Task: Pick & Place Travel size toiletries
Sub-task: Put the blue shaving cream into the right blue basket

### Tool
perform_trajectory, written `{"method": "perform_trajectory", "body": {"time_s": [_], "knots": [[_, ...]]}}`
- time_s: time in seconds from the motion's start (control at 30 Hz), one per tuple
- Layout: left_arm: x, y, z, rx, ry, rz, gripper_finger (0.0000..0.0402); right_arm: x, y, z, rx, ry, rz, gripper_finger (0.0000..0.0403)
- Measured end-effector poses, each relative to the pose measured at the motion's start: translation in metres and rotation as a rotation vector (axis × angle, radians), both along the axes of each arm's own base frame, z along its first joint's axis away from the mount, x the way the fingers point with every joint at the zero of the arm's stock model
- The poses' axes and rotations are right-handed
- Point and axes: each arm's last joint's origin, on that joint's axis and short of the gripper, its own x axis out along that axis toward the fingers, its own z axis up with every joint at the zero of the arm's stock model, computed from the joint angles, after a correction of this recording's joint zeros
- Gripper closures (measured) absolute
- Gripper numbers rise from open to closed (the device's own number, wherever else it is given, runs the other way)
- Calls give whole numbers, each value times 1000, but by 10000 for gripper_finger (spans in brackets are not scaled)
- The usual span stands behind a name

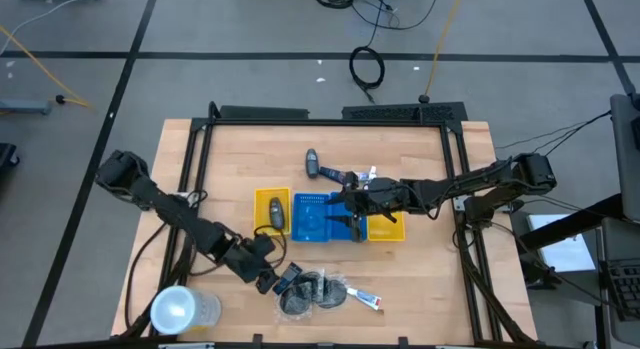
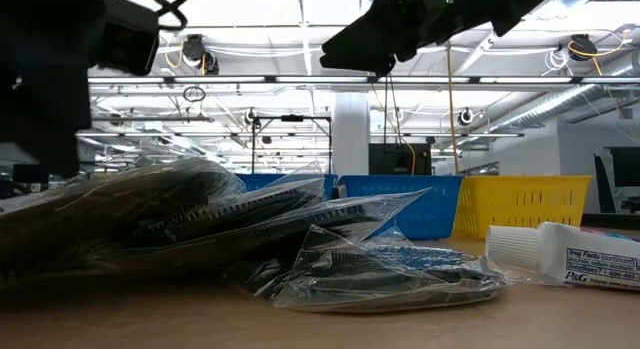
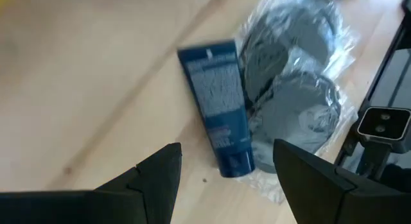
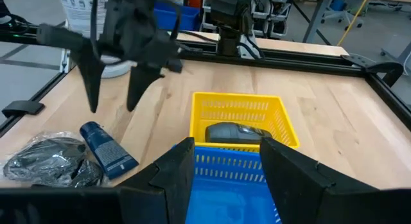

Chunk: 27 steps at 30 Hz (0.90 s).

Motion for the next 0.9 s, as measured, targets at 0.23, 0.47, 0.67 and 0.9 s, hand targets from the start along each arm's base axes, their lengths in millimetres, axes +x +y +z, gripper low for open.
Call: {"method": "perform_trajectory", "body": {"time_s": [0.23, 0.47, 0.67, 0.9], "knots": [[10, -17, -5, -54, 35, 1, 156, 0, 0, 0, 0, 5, 0, 235], [30, -33, -13, 6, 147, -15, 156, -1, 0, -2, -1, 19, 0, 236], [47, -37, -19, 21, 244, -33, 156, -1, 3, -2, -7, 24, 12, 236], [54, -34, -25, 37, 276, -42, 156, -2, 10, -3, -19, 27, 37, 236]]}}
